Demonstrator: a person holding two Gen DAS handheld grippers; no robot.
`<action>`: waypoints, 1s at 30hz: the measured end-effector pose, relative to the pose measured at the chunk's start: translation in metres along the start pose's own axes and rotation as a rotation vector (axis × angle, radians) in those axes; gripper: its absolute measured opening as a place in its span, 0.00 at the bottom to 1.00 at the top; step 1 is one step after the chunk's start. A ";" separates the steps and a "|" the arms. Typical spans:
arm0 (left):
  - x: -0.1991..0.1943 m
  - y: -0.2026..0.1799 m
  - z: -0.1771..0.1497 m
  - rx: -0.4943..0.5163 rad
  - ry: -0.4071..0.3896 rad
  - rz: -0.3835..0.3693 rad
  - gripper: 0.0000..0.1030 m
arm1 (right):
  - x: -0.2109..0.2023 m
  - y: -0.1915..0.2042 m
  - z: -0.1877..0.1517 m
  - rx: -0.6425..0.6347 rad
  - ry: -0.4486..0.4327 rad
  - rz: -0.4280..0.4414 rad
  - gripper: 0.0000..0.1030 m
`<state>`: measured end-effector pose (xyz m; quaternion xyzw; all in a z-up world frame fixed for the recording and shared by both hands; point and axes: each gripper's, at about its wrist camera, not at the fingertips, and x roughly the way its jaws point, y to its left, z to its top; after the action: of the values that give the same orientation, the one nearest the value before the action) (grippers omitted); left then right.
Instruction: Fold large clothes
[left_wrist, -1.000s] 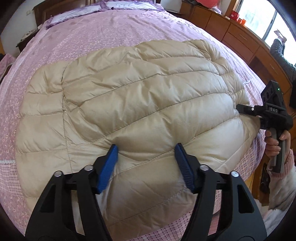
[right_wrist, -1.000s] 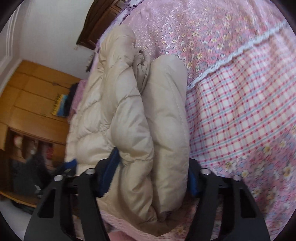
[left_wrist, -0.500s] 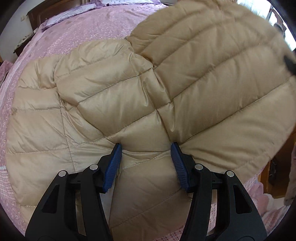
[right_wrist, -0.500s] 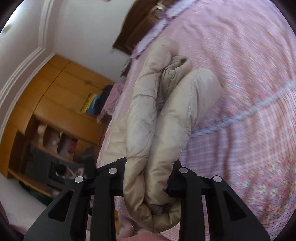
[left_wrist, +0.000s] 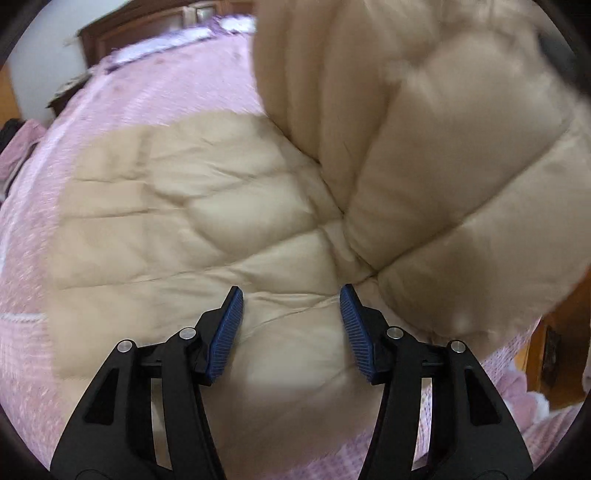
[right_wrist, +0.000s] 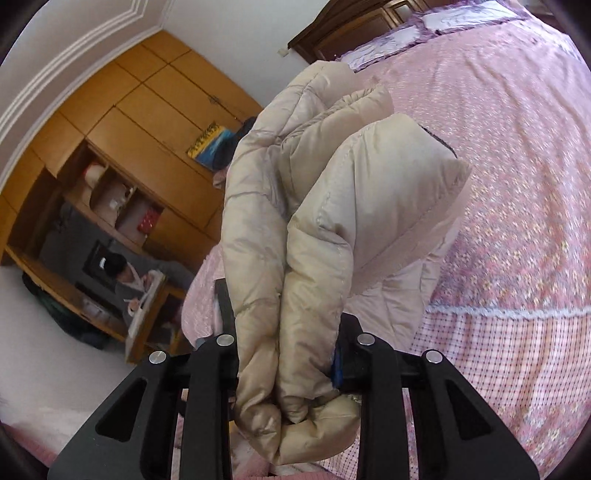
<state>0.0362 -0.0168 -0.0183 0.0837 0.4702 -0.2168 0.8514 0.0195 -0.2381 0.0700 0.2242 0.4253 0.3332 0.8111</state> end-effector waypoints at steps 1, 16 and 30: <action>-0.011 0.005 -0.002 -0.011 -0.018 0.018 0.52 | 0.002 0.002 0.001 -0.005 0.005 0.000 0.27; -0.073 0.115 -0.045 -0.333 -0.079 0.108 0.17 | 0.079 0.038 0.007 -0.025 0.144 0.070 0.27; -0.077 0.160 -0.078 -0.446 -0.077 0.121 0.17 | 0.213 0.071 -0.021 -0.165 0.403 -0.082 0.30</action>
<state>0.0127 0.1750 -0.0064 -0.0870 0.4677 -0.0590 0.8776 0.0655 -0.0325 -0.0105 0.0683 0.5587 0.3717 0.7382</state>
